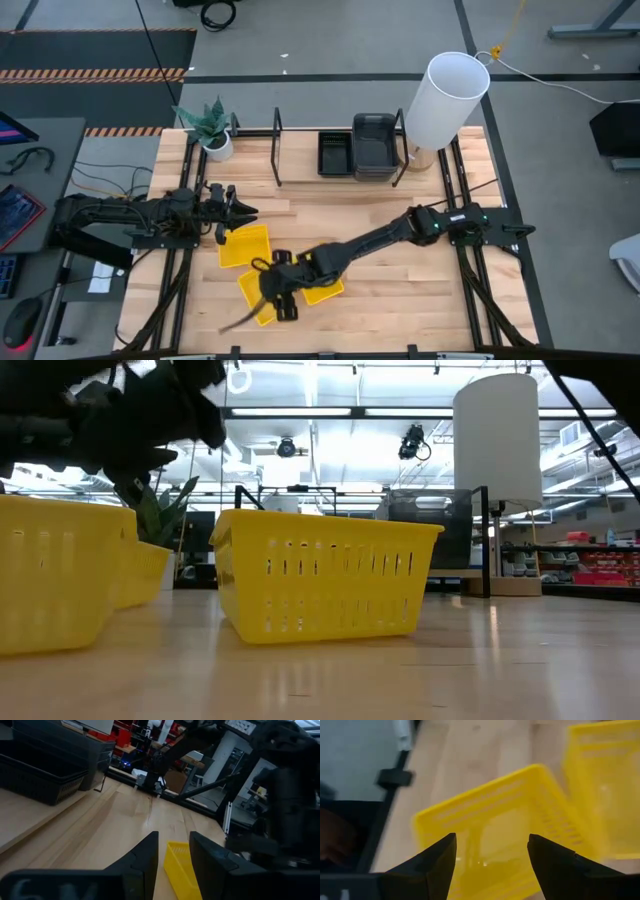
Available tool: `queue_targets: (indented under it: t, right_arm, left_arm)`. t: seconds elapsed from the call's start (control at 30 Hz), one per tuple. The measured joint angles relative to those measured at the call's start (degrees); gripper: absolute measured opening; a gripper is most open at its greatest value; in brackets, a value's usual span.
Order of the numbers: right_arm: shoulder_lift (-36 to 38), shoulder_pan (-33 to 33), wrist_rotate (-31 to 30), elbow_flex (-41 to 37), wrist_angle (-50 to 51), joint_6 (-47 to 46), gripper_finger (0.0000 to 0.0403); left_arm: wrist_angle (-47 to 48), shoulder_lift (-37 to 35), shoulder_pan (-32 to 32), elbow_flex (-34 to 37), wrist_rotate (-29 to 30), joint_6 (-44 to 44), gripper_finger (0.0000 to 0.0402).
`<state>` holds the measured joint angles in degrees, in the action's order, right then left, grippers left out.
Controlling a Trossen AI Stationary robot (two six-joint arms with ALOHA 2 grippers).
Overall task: Stack baskets on shelf by color
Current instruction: Stack the bottom left yellow bin on top of the bottom right yellow bin
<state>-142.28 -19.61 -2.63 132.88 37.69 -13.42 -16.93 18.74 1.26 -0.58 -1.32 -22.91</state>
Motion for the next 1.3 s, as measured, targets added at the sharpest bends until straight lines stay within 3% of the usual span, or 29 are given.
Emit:
queue_targets:
  t: [0.1,0.3,0.53,0.97,1.3]
  right_arm:
    - [0.0,-2.1,-1.1,0.0,0.1,-0.5,0.0253]
    - [-0.1,-4.8,-14.4,0.0,2.6,-7.4,0.0249]
    - [-0.1,-2.0,-19.3,-2.7,8.1,-17.6,0.0245]
    - [-0.2,4.0,-11.7,-6.0,3.9,-20.6,0.0229]
    - [-0.2,4.2,-8.2,-6.0,4.0,-22.0,0.0133]
  left_arm:
    - [0.0,0.0,0.0,0.0,0.0,0.0,0.0117]
    - [0.0,0.0,0.0,0.0,0.0,0.0,0.0117]
    - [0.0,0.0,0.0,0.0,0.0,0.0,0.0117]
    - [0.0,0.0,0.0,0.0,0.0,0.0,0.0117]
    - [0.0,0.0,0.0,0.0,0.0,0.0,0.0117]
